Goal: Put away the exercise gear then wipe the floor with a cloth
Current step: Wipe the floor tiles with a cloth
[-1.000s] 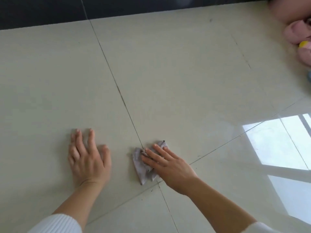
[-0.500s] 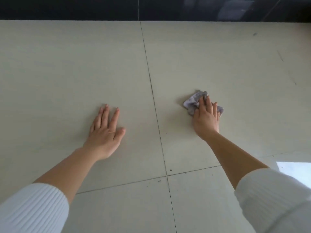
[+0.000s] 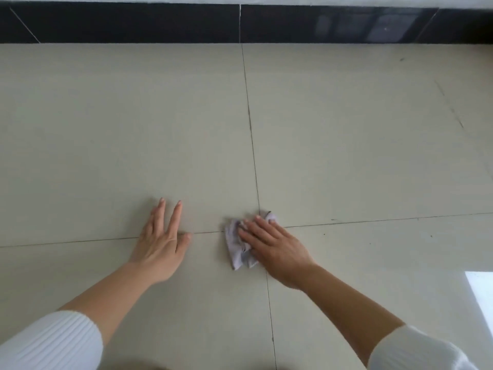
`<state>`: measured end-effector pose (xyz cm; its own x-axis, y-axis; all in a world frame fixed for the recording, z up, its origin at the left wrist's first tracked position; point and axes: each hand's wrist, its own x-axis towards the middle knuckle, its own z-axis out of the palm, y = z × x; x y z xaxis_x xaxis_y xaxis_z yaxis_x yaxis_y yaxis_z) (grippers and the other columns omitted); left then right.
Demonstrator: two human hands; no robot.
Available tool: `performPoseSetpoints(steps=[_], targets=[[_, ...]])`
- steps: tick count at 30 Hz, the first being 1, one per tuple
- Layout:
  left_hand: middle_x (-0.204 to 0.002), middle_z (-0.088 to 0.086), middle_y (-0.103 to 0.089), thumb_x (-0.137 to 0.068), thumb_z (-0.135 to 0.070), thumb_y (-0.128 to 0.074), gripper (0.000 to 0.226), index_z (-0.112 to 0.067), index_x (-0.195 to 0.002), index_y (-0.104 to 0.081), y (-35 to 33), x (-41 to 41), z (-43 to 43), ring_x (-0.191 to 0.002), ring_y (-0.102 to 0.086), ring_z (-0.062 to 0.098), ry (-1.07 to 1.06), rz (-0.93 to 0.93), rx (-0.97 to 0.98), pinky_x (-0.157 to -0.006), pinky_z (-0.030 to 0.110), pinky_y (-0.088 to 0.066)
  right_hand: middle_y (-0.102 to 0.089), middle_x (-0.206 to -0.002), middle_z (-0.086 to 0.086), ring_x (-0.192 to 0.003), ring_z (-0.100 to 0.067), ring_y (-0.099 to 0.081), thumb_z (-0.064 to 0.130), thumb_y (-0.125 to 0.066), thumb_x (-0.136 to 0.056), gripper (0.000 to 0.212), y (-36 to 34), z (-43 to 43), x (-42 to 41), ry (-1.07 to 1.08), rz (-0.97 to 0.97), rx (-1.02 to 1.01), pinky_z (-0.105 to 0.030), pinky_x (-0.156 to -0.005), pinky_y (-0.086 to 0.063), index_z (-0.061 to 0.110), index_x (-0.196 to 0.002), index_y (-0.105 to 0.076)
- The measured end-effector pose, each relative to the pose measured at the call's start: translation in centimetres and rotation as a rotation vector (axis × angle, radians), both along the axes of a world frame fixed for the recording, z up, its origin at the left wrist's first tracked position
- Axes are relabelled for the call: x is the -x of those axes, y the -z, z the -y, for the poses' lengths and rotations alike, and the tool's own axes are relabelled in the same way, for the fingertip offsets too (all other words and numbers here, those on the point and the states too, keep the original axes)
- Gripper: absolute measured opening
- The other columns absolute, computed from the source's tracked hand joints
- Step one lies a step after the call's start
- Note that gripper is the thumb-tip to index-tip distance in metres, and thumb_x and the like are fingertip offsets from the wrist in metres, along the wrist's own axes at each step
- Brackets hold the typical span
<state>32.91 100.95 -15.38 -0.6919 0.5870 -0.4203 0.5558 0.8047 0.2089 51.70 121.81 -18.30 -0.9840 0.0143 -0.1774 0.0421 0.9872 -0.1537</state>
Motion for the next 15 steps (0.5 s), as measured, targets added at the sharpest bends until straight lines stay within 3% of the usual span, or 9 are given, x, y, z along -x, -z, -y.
performPoseSetpoints(steps=[2,4,7,9,11,15], targets=[[-0.153,0.01,0.03,-0.099,-0.046,-0.025,0.071,-0.021,-0.147,0.021,-0.7,-0.7,1.4,-0.145,0.016,0.026,-0.004,0.054,0.054,-0.118,0.035,0.003,-0.016,-0.158,0.004,-0.146,-0.017,-0.007,0.031,-0.034,-0.1,0.056,-0.4,-3.3,-1.2,0.305,-0.019,0.024,-0.041,-0.116,-0.024,0.021,-0.151,-0.012],[-0.152,0.01,0.034,-0.099,-0.047,-0.023,0.072,-0.02,-0.146,0.025,-1.2,-1.4,3.3,-0.144,0.021,0.025,-0.002,0.083,0.107,-0.118,0.034,0.005,-0.003,-0.16,0.004,-0.147,-0.015,0.005,0.034,-0.02,-0.104,0.053,-1.2,-5.7,-2.5,0.645,0.0,0.087,-0.037,-0.12,-0.008,0.024,-0.152,-0.002],[-0.153,0.01,0.031,-0.099,-0.047,-0.025,0.074,-0.017,-0.146,0.023,-1.3,-1.4,6.4,-0.144,0.019,0.024,0.021,0.091,0.152,-0.118,0.034,0.004,-0.002,-0.161,0.001,-0.148,-0.022,0.004,0.03,-0.019,-0.103,0.053,-2.0,-6.1,-2.9,1.021,0.023,0.129,-0.037,-0.12,-0.001,0.022,-0.153,-0.004],[-0.155,0.009,0.025,-0.098,-0.048,-0.026,0.074,-0.015,-0.147,0.02,-1.3,-0.8,7.8,-0.145,0.017,0.024,0.023,0.052,0.15,-0.119,0.035,0.002,-0.007,-0.161,-0.003,-0.147,-0.027,0.001,0.021,-0.026,-0.101,0.055,-1.8,-4.2,-1.5,1.155,0.001,0.15,-0.042,-0.119,-0.002,0.018,-0.153,-0.009],[-0.156,0.009,0.022,-0.098,-0.048,-0.026,0.075,-0.015,-0.147,0.018,-1.3,-0.6,8.2,-0.145,0.016,0.024,0.035,0.037,0.155,-0.119,0.035,0.003,-0.018,-0.158,-0.009,-0.145,-0.033,-0.009,0.015,-0.033,-0.096,0.057,-1.5,-0.5,0.4,1.079,-0.02,0.167,-0.046,-0.118,-0.008,0.013,-0.151,-0.018],[-0.157,0.009,0.018,-0.095,-0.056,-0.015,0.073,-0.017,-0.149,0.014,-2.0,0.1,7.7,-0.146,0.012,0.024,0.084,0.064,0.19,-0.116,0.031,0.004,-0.04,-0.149,-0.006,-0.14,-0.033,-0.03,0.023,-0.034,-0.085,0.06,-1.2,11.1,2.7,0.443,-0.041,0.185,-0.046,-0.117,-0.02,0.014,-0.144,-0.041]])
